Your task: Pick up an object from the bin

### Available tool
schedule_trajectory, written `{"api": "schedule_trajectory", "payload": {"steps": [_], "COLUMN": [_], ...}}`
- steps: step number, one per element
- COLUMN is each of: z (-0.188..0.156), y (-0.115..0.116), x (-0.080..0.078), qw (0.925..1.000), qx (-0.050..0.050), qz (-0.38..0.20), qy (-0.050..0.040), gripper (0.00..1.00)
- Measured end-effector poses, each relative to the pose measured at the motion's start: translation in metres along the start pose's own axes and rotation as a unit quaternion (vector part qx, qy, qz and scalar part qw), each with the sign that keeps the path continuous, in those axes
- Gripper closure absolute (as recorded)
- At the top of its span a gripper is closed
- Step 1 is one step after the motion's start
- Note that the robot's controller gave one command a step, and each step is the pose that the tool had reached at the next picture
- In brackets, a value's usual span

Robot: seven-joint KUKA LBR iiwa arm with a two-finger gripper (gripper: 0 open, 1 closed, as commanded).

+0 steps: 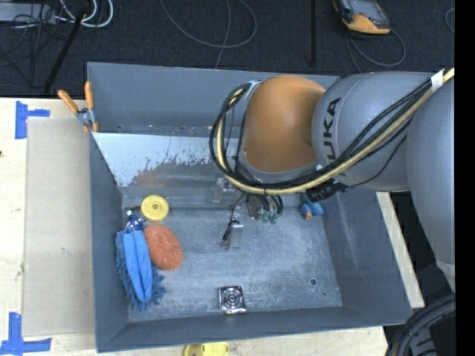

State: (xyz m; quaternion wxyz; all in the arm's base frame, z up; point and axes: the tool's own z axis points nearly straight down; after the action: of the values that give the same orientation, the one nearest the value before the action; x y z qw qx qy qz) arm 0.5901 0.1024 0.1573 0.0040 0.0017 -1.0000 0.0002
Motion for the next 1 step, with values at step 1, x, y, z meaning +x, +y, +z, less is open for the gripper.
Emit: {"api": "schedule_trajectory", "payload": {"steps": [1], "z": [-0.0049], "y": [-0.0005], "x": [-0.0015], "qw": [1.0], "qx": [0.0], "qz": [0.001], "qy": [-0.0035], "gripper": [0.0]}}
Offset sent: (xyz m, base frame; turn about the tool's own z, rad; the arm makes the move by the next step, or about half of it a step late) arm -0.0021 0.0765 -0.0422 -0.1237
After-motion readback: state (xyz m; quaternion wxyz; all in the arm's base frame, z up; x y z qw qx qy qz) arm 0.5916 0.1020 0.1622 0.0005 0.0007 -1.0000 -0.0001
